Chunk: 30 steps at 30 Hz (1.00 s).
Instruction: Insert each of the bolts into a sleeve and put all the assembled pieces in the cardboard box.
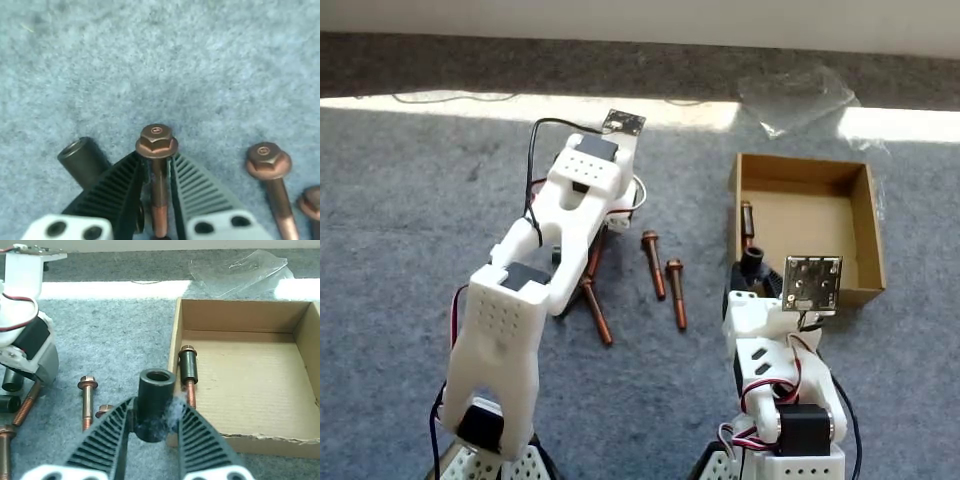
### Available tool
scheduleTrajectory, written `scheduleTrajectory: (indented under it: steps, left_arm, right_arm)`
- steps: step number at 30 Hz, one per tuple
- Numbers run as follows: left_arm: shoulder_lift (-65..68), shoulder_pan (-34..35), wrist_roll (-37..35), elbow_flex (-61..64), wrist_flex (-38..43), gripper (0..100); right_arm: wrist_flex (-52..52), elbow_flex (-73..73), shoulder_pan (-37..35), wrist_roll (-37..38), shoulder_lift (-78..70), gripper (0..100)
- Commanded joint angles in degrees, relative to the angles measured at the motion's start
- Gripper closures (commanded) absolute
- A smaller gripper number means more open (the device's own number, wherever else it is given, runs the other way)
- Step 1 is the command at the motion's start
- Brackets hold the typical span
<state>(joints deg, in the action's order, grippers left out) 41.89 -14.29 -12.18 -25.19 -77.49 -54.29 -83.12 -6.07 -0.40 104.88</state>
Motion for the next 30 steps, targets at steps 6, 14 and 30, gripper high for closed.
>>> scheduleTrajectory:
  steps: [6,14,30]
  left_arm:
    - [-11.12,-1.1,-0.7,-0.4,-3.52,100]
    - [-18.24,-0.92,8.35,-0.4,-7.74,100]
    - [-42.33,-1.01,8.79,15.78,-9.05,100]
  right_arm:
    - [2.07,0.31,0.4,-0.35,0.48,99.4]
    - [2.07,0.31,0.31,-0.35,0.48,99.4]
    - [4.88,-2.33,-10.42,-0.26,0.48,99.4]
